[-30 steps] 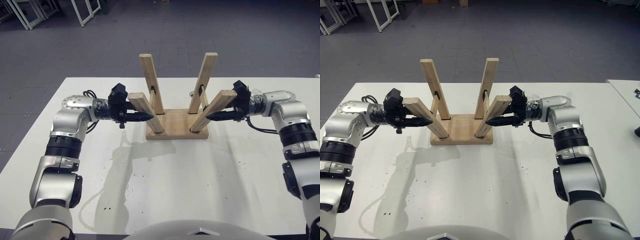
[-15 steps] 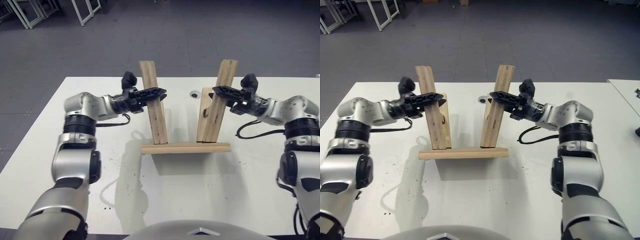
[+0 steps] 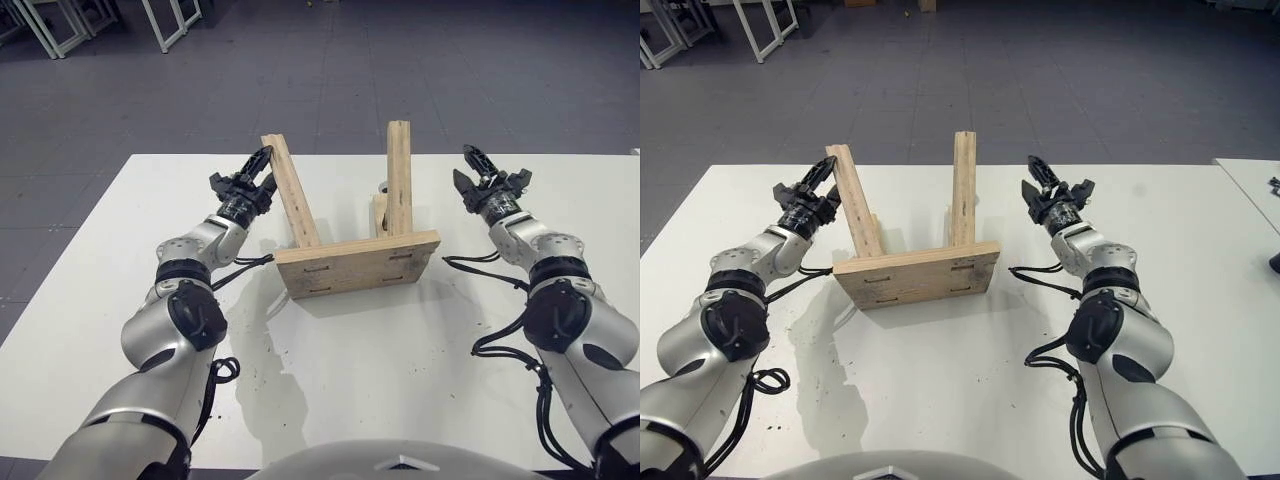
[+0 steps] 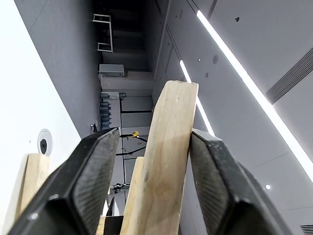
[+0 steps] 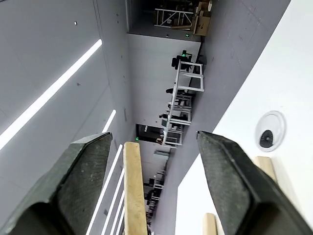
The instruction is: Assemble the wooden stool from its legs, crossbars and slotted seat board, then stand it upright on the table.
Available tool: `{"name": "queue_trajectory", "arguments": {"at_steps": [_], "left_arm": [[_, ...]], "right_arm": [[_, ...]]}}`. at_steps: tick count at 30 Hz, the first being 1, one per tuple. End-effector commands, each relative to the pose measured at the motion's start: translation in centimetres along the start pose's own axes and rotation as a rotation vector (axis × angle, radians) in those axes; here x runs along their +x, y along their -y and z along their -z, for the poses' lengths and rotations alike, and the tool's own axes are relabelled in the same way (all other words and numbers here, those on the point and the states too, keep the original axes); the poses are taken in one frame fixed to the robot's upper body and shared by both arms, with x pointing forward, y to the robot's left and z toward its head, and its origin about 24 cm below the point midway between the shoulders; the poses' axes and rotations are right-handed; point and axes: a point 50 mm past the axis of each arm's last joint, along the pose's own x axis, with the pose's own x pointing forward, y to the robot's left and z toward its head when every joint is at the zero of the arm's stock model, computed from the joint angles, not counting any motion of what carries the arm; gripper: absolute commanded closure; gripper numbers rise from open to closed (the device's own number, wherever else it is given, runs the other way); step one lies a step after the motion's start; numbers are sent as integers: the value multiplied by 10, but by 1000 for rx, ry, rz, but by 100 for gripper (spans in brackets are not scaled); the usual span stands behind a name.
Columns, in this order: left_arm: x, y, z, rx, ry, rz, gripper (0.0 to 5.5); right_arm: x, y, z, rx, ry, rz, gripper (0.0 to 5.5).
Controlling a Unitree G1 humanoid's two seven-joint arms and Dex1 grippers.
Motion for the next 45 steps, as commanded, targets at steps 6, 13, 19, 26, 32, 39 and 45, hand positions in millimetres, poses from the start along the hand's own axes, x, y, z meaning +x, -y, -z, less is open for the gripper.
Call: {"name": "queue_trajectory", "arguments": {"at_steps": [6,13,19,26,32,39,45], "left_arm": [[-73,25,-60,778,93,-65,302],[-135,21,16,1391,-722,32,216],[-138,15,27,1554,-1036,81,216],[-104,0,26,1629,-1079,101,216],[-82,-9,36,1587,-1157,198,235],[-82,-4,24,1422,-1285,197,344],[-77,61,26,1063,-1255,334,392]], "right_arm": [[-47,-19,-1,-787,-438,38,232],[-92,-39,18,-1201,-879,-100,231],[-96,-41,34,-1365,-1106,-228,231],[-62,-29,37,-1444,-1130,-254,231],[-35,-27,50,-1460,-1132,-369,231],[-35,-20,64,-1228,-1219,-549,335],[-52,-77,36,-710,-1091,-708,384]]}}
